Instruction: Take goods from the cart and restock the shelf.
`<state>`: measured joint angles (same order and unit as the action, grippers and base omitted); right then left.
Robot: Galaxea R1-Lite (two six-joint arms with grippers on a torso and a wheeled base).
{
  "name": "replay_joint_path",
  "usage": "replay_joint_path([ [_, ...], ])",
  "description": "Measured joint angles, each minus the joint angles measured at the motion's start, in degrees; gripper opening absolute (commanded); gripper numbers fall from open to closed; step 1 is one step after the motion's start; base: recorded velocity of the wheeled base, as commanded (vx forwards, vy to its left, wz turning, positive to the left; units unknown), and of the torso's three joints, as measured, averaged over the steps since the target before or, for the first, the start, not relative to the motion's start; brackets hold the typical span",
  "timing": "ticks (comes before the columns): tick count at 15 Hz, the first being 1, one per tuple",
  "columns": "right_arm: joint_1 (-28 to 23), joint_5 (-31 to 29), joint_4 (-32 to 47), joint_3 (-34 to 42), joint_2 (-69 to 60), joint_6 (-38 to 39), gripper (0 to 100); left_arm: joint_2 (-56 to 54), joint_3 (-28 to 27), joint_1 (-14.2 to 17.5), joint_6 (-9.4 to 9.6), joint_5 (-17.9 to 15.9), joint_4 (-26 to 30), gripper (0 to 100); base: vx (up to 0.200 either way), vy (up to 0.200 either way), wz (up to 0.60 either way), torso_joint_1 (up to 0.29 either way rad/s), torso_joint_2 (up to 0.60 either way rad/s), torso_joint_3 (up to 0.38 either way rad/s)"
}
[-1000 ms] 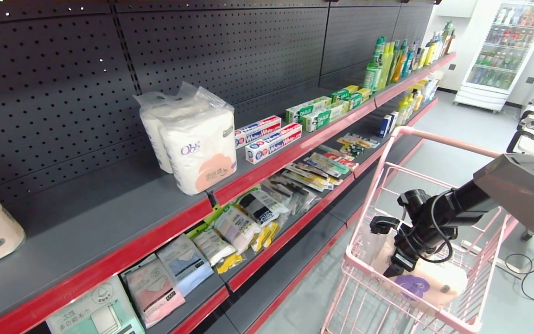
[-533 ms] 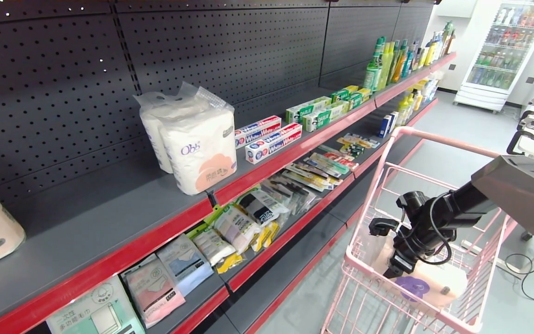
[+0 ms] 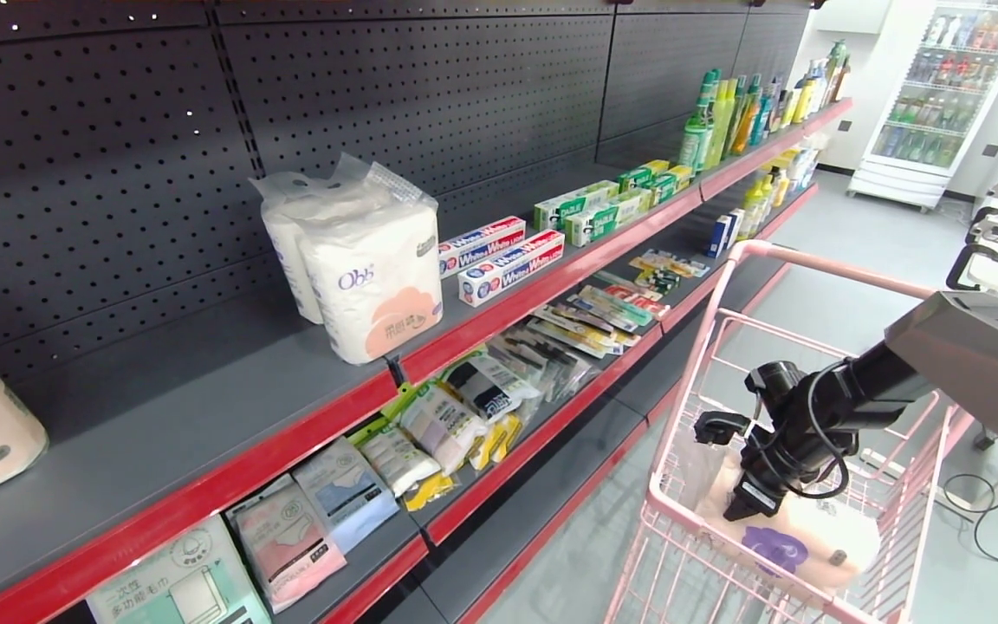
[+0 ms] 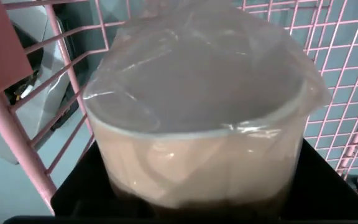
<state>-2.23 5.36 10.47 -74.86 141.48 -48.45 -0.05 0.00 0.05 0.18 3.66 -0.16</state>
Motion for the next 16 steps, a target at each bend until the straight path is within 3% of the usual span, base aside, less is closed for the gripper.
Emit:
replay_joint_path([
  [4,-3.1,-4.2,-0.3,-0.7,-7.1,3.8,0,0.0,0.0,0.0,0.00,0.0,0.0,100,0.000,0.000,0.00,0.000,0.00,0.000],
  [9,-5.7,-5.2,-0.4,1.5,-19.5,6.4,0,0.0,0.0,0.0,0.00,0.0,0.0,100,0.000,0.000,0.00,0.000,0.00,0.000],
  [16,0.3,-8.2,-6.5,4.6,-37.9,20.2,0,0.0,0.0,0.0,0.00,0.0,0.0,100,0.000,0.000,0.00,0.000,0.00,0.000],
])
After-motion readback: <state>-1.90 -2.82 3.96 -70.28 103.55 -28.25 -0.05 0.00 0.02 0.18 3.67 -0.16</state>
